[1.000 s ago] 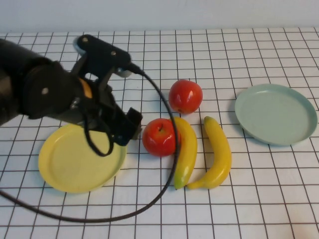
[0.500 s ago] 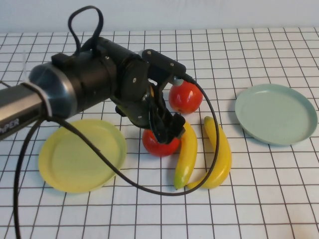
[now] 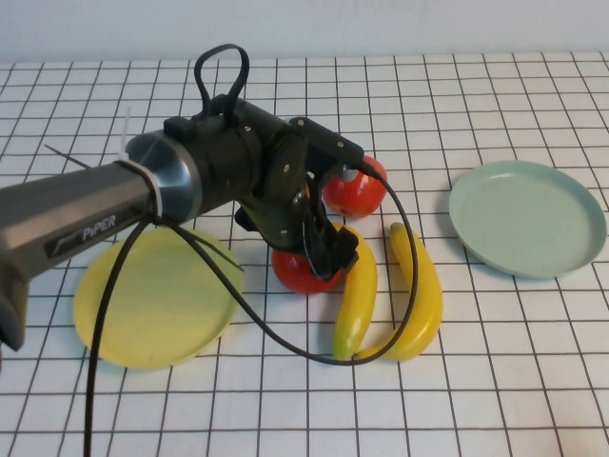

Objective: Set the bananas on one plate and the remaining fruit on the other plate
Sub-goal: Put one type of fruit in the left plate

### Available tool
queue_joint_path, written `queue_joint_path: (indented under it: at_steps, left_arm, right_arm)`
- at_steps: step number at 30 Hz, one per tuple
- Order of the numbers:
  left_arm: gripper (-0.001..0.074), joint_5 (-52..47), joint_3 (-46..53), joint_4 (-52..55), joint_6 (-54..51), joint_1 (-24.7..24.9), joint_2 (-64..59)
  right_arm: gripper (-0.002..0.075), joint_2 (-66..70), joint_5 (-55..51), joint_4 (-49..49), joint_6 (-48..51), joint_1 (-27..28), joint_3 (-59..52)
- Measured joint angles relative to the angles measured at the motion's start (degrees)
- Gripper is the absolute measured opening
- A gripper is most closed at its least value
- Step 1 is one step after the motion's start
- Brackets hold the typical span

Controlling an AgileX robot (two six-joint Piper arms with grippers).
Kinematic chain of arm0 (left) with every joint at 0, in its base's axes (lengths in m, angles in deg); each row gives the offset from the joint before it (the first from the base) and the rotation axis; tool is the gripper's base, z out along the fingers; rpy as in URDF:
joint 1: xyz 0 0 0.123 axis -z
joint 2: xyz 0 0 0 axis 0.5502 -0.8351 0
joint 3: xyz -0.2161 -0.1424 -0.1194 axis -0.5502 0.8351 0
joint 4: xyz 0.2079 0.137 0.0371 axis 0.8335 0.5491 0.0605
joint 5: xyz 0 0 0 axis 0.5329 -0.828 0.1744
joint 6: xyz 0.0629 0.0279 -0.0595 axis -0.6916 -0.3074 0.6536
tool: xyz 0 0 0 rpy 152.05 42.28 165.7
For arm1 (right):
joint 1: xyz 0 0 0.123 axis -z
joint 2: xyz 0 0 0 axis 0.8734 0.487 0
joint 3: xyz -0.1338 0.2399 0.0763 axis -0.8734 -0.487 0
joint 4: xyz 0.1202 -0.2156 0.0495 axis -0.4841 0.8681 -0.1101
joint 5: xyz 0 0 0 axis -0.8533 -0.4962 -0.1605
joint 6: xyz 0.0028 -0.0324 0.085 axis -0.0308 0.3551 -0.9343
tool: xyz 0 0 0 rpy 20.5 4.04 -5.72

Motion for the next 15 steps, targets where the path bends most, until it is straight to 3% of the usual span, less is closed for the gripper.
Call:
queue_joint_path:
  at_steps: [6, 9, 15]
  left_arm:
    - [0.0664, 0.5, -0.2, -0.1, 0.0, -0.3, -0.2]
    - [0.0589, 0.4, -0.9, -0.1, 0.0, -0.3, -0.5]
    - [0.0582, -0.5, -2.6, 2.5, 0.0, -0.3, -0.1]
  right_arm:
    - [-0.0016, 0.0, 0.0, 0.0, 0.0, 0.0, 0.0]
    - [-0.0016, 0.0, 0.0, 0.0, 0.0, 0.0, 0.0]
    - [-0.0016, 0.0, 0.0, 0.0, 0.0, 0.0, 0.0]
